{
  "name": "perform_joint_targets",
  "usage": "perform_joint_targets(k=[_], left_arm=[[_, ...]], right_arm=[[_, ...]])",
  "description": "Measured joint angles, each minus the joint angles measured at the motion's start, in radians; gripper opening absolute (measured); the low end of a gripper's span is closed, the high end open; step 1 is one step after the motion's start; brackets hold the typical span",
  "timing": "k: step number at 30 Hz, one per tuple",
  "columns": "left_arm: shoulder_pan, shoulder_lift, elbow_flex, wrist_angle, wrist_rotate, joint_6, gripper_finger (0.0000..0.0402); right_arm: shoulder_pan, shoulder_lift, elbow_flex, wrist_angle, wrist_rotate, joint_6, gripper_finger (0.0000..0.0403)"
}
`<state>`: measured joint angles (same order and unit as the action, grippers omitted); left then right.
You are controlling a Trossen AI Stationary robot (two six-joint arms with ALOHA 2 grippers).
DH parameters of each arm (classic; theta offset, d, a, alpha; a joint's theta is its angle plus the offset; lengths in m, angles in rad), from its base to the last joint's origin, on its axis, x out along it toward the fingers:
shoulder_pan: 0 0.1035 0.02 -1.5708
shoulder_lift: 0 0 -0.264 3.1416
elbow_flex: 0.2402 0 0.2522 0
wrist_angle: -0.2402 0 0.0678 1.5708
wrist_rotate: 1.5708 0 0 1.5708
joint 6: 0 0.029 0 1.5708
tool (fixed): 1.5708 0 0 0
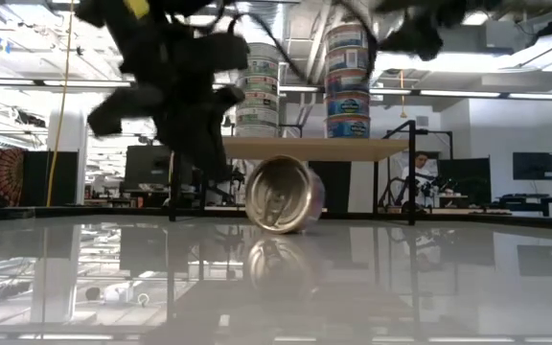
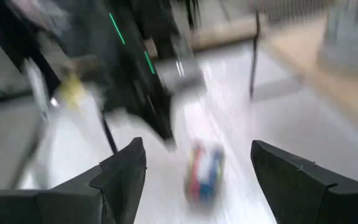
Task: Stack canned seafood by type on shelf
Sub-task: Stack the blue pink tuna can on top of the other blue pink cans on the shelf
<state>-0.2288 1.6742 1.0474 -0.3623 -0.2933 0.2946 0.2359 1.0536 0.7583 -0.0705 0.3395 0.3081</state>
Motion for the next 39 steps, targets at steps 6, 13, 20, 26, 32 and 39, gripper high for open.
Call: perform_joint_targets(k=[6,13,20,26,32,39], left_arm=[[0.002,-0.078,-0.015,0.026,-0.080,-0.161,0.0011],[0.001,-0.167,-0.093,0.058,-0.106,-0.297,0.0105],[-0.011,-0.249,-0.262,0.249,-0.122,-0.399,0.0208],[-0.041,-0.306,-0.378,0.351,-0.187,-0.475,0.0250],[-0.058,-0.320,-0.446,0.454,-0.210,-0.505,0.0251],[-0.058,-0.318,-0.453,0.478,-0.219,-0.475,0.0250]], right_arm=[[-0.001,0.145,-0.001,-0.120,-0.001,0.010,0.0322],[-0.008,0.280,-0.001,-0.089,-0.046,0.056,0.0364],[-0.022,0.425,0.001,0.104,-0.075,-0.017,0.0398],[-0.093,0.524,0.034,0.145,-0.045,0.055,0.0398],[-0.109,0.623,0.046,0.231,-0.121,0.058,0.0389],[-0.116,0.708,0.050,0.389,-0.129,0.101,0.0336]])
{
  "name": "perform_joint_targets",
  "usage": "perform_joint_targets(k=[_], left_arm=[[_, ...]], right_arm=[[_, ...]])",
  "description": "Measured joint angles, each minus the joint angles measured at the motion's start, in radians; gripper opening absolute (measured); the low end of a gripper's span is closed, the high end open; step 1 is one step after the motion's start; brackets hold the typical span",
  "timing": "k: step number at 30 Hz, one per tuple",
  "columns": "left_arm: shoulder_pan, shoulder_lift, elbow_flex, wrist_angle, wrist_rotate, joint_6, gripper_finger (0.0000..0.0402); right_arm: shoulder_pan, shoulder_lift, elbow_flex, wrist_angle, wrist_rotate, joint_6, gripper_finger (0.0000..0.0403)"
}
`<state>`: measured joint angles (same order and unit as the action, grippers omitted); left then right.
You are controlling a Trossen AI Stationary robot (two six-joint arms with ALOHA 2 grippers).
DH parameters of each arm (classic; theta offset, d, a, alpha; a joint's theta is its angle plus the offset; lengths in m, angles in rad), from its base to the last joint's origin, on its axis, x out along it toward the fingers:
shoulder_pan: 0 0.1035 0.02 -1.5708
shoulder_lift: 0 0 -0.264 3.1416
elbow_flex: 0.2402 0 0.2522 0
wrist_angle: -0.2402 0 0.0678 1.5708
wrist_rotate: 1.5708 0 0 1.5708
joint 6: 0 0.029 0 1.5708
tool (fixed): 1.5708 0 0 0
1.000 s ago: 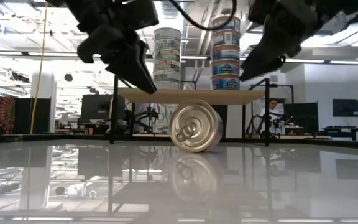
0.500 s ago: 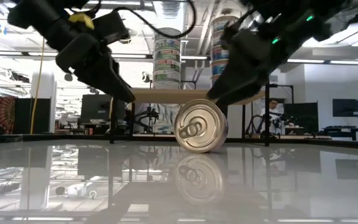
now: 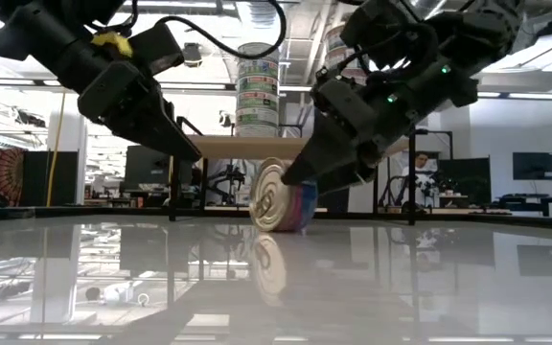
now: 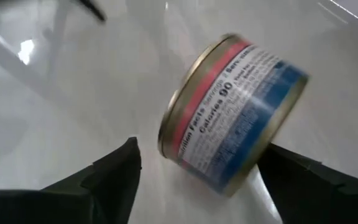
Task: Stack canned seafood by type on shelf
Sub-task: Stack the blue pink tuna can on top of the other blue pink cans on the shelf
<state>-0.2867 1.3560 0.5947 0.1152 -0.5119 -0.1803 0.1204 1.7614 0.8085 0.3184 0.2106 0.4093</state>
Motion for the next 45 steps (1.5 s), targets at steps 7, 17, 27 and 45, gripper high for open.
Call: perform_joint_targets(k=[7,17,27,45], left_arm=[[0.002,0.000,0.000,0.035,-0.130,-0.011,0.0250],[0.103,0.037,-0.078,0.227,0.046,0.162,0.0250],[0.223,0.039,-0.090,0.238,0.243,0.256,0.0250],[0.313,0.201,-0.072,0.387,0.485,0.305,0.0250]], right_arm=[[-0.023,0.078,0.027,0.110,0.100,0.156,0.0307],[0.006,0.195,0.163,0.057,0.107,0.098,0.0306],[0.011,0.075,0.163,-0.207,0.186,-0.036,0.0306],[-0.099,0.075,0.162,-0.090,0.033,-0.215,0.0306]])
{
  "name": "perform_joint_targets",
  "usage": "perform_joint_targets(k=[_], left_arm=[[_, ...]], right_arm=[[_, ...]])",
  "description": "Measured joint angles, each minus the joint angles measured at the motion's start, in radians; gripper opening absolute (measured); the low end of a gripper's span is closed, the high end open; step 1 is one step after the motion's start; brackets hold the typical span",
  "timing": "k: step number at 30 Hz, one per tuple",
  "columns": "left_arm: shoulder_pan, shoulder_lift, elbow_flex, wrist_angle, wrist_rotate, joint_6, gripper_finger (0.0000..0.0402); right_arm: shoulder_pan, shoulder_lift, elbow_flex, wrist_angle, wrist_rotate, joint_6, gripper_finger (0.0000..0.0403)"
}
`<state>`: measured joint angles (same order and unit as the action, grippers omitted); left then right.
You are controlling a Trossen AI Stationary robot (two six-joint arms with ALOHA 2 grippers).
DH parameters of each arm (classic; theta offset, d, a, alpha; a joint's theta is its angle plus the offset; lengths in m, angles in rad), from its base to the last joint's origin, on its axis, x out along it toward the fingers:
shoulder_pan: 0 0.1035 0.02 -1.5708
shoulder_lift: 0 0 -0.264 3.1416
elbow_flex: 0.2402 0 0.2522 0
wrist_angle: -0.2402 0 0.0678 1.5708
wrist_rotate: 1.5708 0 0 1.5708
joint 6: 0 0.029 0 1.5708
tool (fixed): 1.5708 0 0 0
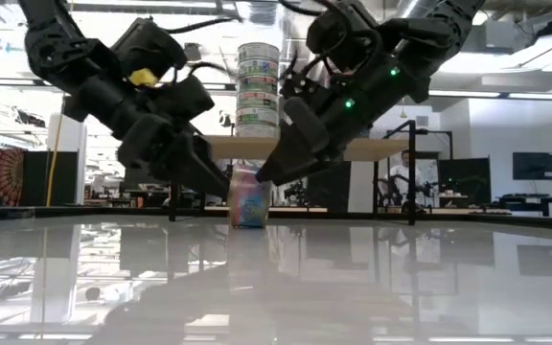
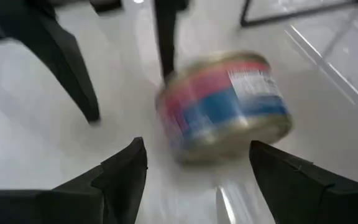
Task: Stack canned seafood by type on shelf
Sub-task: Stack the blue pink tuna can on top of the other blue pink cans on the shelf
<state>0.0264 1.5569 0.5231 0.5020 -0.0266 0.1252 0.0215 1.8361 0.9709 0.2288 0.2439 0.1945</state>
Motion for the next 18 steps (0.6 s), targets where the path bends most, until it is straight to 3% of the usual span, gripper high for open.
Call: perform_joint_targets(k=[7,18], left_arm=[[-0.040,0.069,0.045,0.030,0.064,-0.009,0.0249],[-0.142,0.067,0.141,0.044,0.059,-0.051,0.0249]], right_arm=[[0.042,0.001,0.000,0.027,-0.110,-0.034,0.0306],[0.110,-0.017,0.000,-0.094,-0.119,0.059,0.0306]])
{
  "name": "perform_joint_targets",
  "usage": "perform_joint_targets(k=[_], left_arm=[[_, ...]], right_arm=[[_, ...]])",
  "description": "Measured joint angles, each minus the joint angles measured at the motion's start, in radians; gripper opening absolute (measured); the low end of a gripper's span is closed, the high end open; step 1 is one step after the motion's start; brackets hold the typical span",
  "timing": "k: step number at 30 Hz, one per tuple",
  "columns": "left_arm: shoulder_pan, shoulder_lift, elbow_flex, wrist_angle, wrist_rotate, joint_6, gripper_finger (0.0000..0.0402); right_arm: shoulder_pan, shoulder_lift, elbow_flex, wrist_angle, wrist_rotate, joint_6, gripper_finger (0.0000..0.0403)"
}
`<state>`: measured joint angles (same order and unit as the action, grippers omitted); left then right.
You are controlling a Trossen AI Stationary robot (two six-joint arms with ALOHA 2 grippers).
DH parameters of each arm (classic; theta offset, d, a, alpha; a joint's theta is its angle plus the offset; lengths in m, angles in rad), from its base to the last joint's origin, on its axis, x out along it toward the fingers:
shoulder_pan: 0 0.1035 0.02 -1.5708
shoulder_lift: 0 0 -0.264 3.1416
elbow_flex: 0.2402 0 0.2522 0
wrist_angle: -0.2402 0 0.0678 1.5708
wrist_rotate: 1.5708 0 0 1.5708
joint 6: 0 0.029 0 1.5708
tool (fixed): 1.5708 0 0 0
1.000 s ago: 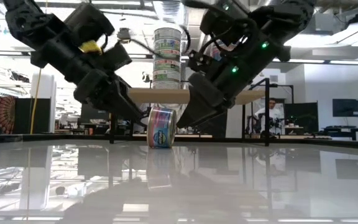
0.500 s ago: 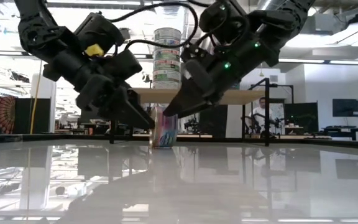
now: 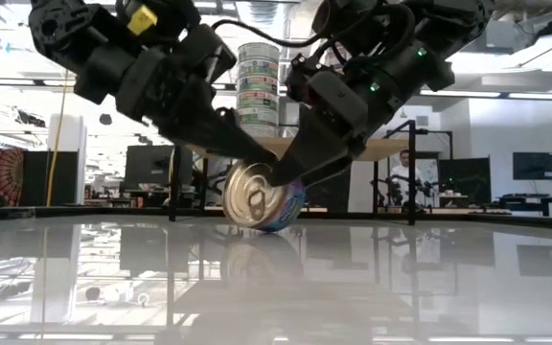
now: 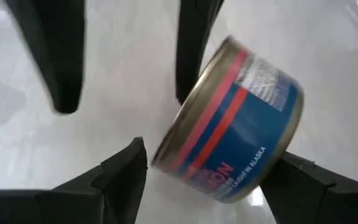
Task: Stack canned seafood by type on shelf
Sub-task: Stack the blue pink tuna can on top of the other blue pink cans on the shelf
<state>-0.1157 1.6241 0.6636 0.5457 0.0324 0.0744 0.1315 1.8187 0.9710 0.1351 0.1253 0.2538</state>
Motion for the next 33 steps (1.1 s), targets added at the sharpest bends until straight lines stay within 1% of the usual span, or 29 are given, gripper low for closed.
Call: perform_joint_targets(k=[7,10,12,15,20,24,27,30,33], left_arm=[[-0.042,-0.001,0.034,0.002,-0.007,-0.037,0.0249],[-0.071,-0.005,0.043,-0.014,-0.021,-0.040,0.0249],[-0.092,-0.011,0.043,-0.032,-0.061,-0.036,0.0249],[-0.125,-0.028,0.043,-0.079,-0.152,-0.016,0.0249],[-0.173,-0.067,0.042,-0.130,-0.268,0.012,0.0249],[-0.203,-0.123,0.042,-0.215,-0.329,0.007,0.0249],[-0.219,-0.168,0.023,-0.276,-0.373,-0.023,0.0249],[-0.220,-0.197,-0.026,-0.268,-0.376,-0.077,0.0249],[-0.217,-0.208,-0.077,-0.242,-0.352,-0.145,0.0249]], right_arm=[[0.014,0.000,0.000,-0.012,0.001,0.116,0.0306],[0.020,0.000,0.000,-0.015,0.046,0.160,0.0306],[0.025,0.000,0.000,-0.025,0.082,0.172,0.0306],[0.034,0.000,0.000,-0.027,0.092,0.168,0.0299],[0.037,0.002,0.000,-0.030,0.093,0.146,0.0257],[0.046,0.002,0.000,-0.019,0.095,0.101,0.0213],[0.047,0.002,0.000,-0.021,0.093,0.088,0.0189],[0.047,0.003,0.000,-0.018,0.094,0.071,0.0181],[0.052,0.003,0.000,-0.013,0.094,0.062,0.0172]])
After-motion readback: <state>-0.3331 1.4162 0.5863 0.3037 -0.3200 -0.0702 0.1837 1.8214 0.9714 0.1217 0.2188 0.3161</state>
